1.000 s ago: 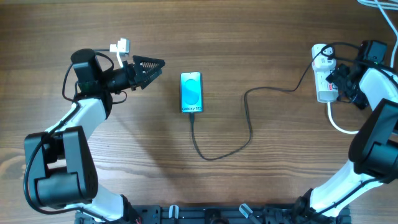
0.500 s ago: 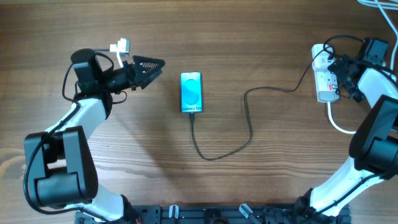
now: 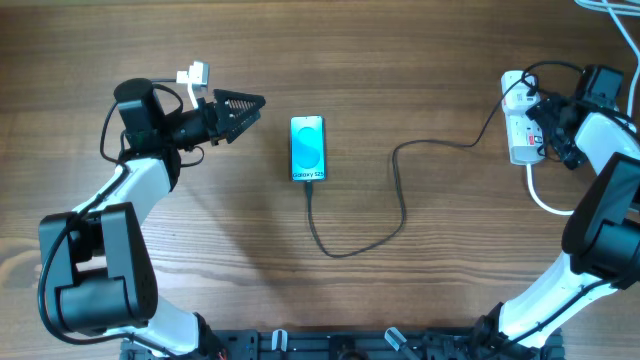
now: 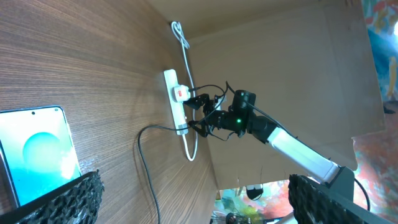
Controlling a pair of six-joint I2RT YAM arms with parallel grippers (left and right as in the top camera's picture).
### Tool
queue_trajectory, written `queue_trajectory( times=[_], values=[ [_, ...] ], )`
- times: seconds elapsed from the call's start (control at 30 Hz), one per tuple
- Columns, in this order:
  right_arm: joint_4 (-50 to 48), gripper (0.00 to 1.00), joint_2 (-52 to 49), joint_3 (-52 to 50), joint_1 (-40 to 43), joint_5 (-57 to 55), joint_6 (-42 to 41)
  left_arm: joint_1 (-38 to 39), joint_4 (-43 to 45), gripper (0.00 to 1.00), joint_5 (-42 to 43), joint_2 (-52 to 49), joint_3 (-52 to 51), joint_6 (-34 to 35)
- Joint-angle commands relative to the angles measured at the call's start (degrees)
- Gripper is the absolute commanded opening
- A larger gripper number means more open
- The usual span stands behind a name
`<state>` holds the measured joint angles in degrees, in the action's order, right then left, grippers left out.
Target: Plug charger to phone and switch on socket
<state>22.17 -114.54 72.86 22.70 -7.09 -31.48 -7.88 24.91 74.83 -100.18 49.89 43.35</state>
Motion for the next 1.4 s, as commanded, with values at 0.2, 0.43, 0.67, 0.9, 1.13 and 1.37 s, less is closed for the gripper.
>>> queue_trajectory(
  times=[0.2, 0.43, 0.67, 0.9, 1.13, 1.37],
  values=[
    [-2.08, 1.0, -1.42, -0.98, -0.17, -4.2, -0.48, -0.11, 0.2, 1.0, 0.07, 0.74, 0.68, -0.96],
    [-2.45, 1.0, -1.42, -0.98, -0.17, -3.06, 1.55, -0.11, 0.2, 1.0, 0.07, 0.74, 0.68, -0.96],
    [-1.73, 1.0, -1.42, -0.98, -0.2, 0.37, 4.55, -0.11, 0.17, 1.0, 0.07, 0.74, 0.68, -0.96],
    [-1.11, 1.0, -1.42, -0.98, -0.35, 1.05, 4.72, -0.11, 0.2, 1.0, 0.07, 0.74, 0.68, -0.96],
    [-0.26, 1.0, -1.42, -0.98, -0.37, 2.8, 6.62, -0.11, 0.2, 1.0, 0.07, 0.74, 0.68, -0.96],
    [0.04, 0.99, -1.42, -0.98, -0.42, 5.77, 9.22, -0.11, 0.2, 1.0, 0.07, 0.74, 0.68, -0.96]
  ],
)
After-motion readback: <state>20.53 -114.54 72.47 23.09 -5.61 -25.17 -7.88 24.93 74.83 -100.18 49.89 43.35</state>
